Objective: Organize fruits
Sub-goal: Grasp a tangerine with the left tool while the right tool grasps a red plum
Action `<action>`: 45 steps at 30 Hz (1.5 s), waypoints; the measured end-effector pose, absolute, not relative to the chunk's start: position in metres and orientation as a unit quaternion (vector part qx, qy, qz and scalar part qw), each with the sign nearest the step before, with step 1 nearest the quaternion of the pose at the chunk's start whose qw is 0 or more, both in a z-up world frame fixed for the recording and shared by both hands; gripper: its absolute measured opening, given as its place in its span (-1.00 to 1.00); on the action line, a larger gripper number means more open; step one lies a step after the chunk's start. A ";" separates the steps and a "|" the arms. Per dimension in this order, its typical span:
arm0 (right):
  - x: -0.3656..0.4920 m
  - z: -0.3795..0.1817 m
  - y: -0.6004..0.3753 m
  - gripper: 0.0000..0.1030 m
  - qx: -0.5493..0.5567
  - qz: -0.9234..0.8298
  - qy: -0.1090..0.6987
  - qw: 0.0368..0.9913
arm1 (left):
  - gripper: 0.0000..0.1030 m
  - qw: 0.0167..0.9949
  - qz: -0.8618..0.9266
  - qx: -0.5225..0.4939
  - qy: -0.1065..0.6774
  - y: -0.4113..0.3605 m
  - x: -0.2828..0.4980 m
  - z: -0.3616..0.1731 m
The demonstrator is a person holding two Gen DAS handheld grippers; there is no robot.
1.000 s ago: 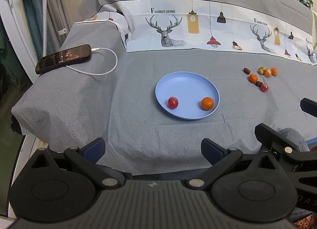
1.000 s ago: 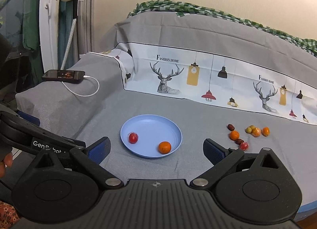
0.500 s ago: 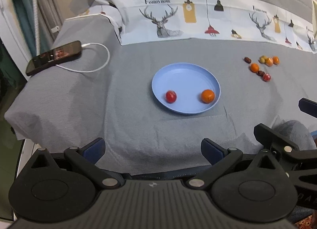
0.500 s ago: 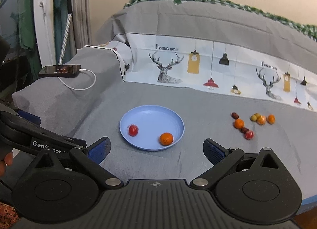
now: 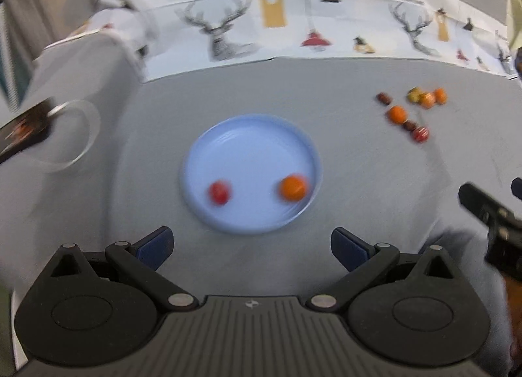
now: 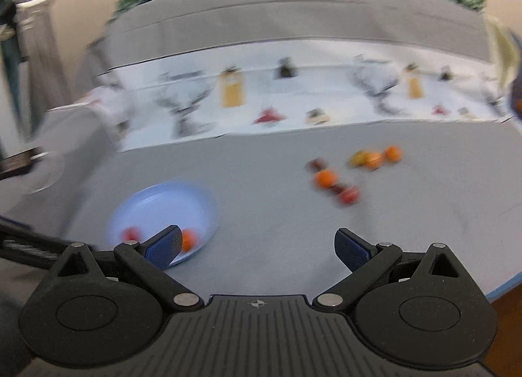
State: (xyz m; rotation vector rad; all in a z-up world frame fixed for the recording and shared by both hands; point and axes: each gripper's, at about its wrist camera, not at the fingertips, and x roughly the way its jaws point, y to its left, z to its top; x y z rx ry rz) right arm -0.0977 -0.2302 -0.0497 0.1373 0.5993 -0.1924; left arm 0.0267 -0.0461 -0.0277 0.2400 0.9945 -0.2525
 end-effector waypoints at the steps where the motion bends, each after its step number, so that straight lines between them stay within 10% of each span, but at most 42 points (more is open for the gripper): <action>1: -0.091 -0.050 -0.245 0.93 0.066 -0.112 0.289 0.948 | 0.99 0.863 -0.129 0.112 0.475 -0.060 0.035 -0.029; 26: 0.105 -0.204 -0.408 0.64 0.088 -0.123 0.400 0.904 | 0.97 0.790 -0.263 0.152 0.532 -0.345 0.243 -0.185; 29: 0.107 -0.203 -0.406 -0.16 0.055 -0.146 0.392 0.907 | 0.12 0.784 -0.278 0.149 0.534 -0.349 0.242 -0.192; 31: 0.104 -0.200 -0.405 -0.36 0.047 -0.150 0.394 0.906 | -0.24 0.786 -0.284 0.147 0.529 -0.347 0.240 -0.188; 45: 0.022 -0.132 -0.426 -0.37 0.126 -0.218 0.344 0.905 | -0.24 0.821 -0.231 0.139 0.504 -0.230 0.160 -0.101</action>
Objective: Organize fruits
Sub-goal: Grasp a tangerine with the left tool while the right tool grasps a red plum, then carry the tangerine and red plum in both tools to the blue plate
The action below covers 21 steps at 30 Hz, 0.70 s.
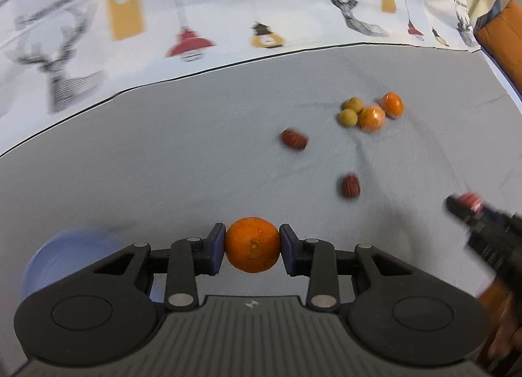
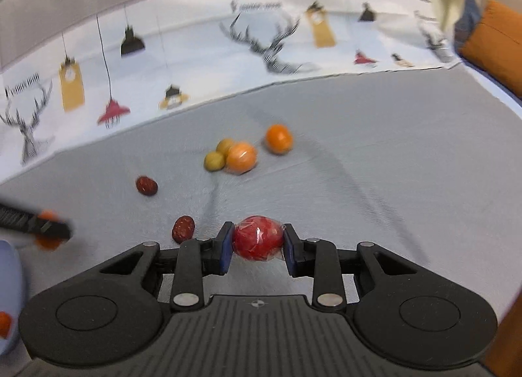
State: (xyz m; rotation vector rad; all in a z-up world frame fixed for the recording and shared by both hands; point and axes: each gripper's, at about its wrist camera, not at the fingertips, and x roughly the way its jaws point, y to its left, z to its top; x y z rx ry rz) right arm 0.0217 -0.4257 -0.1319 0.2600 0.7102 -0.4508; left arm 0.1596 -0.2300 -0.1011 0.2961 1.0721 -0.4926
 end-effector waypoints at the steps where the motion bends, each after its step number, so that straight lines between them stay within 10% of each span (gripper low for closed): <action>1: 0.010 -0.123 -0.422 -0.37 0.126 -0.220 0.338 0.906 | -0.24 0.823 -0.225 0.139 0.503 -0.219 0.150 -0.093; 21: -0.136 -0.015 -0.237 -0.37 0.068 -0.063 0.283 0.955 | -0.24 0.871 -0.141 0.123 0.454 -0.006 -0.035 0.003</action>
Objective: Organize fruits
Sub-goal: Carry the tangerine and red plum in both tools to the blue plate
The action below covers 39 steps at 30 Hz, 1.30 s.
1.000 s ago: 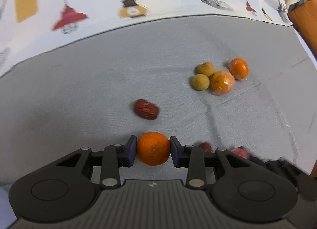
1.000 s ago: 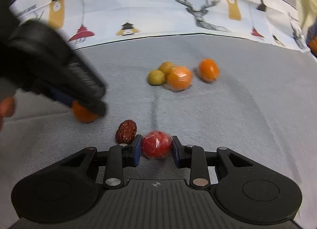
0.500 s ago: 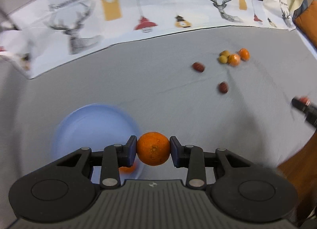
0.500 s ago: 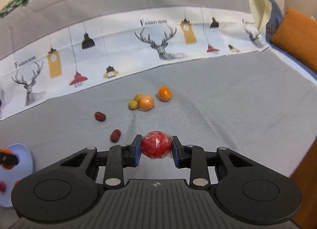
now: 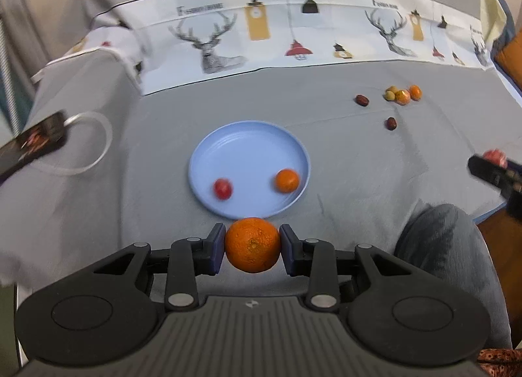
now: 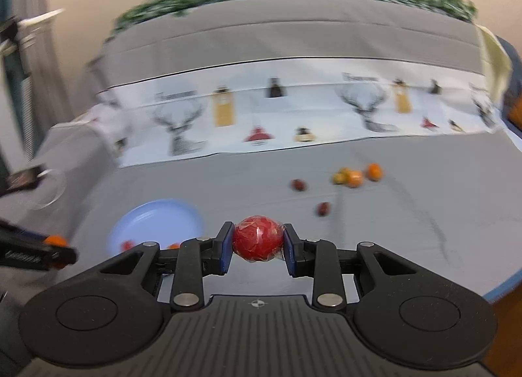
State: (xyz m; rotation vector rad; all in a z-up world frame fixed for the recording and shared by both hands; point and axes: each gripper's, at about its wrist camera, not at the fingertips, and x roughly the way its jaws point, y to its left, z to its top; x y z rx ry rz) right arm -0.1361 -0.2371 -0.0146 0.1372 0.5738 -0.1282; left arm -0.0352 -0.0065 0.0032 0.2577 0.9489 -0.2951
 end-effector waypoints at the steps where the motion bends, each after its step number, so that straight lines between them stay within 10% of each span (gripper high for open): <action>1: -0.141 -0.013 -0.225 -0.37 0.062 -0.053 0.284 0.955 | -0.24 0.873 -0.137 0.118 0.453 0.001 -0.042 0.004; 39: -0.183 -0.004 -0.105 -0.37 -0.073 0.059 0.284 0.954 | -0.24 0.896 -0.119 0.061 0.424 0.071 -0.100 0.012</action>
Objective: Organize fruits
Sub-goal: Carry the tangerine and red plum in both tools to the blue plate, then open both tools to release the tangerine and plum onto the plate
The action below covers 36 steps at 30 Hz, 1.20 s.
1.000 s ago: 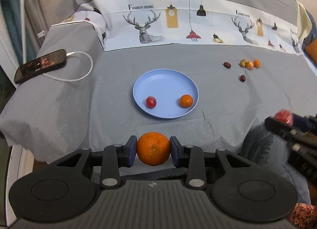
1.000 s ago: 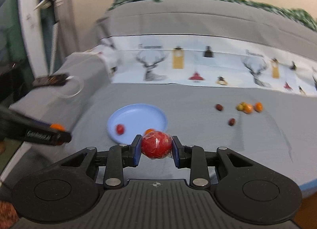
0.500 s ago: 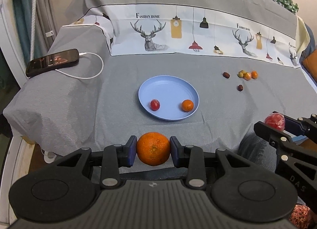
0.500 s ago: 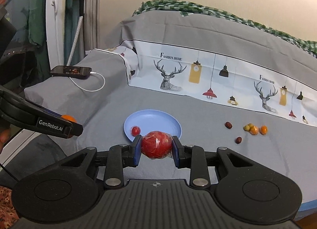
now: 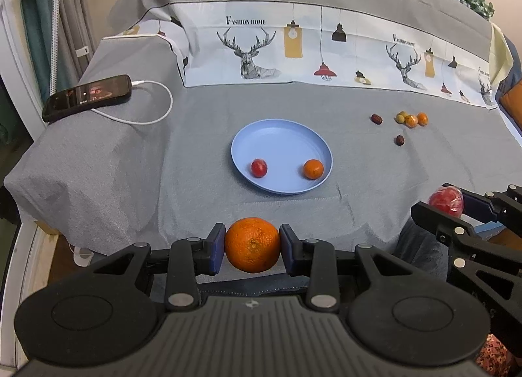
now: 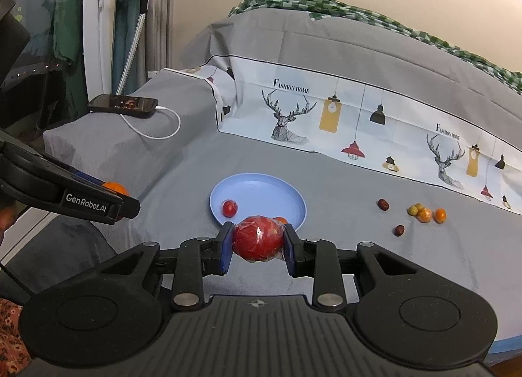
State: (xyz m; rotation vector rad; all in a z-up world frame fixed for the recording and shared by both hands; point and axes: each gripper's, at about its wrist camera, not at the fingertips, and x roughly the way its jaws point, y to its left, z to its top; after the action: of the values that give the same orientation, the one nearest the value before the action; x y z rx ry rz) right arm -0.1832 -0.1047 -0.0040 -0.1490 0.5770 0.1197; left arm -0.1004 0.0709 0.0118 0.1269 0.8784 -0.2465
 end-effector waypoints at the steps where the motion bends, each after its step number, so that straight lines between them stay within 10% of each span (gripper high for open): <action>1: -0.182 -0.005 -0.105 -0.37 -0.073 0.059 0.287 0.953 | -0.24 0.895 -0.119 0.061 0.426 0.071 -0.099 0.010; 36: -0.001 -0.082 -0.125 -0.37 -0.043 0.059 0.378 0.923 | -0.24 0.861 -0.120 0.094 0.485 0.008 0.096 -0.066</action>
State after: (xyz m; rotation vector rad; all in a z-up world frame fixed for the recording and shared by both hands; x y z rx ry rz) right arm -0.0008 -0.1246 -0.0822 -0.0886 0.7770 0.1207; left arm 0.0964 0.0083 -0.0664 0.1972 1.0175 -0.2510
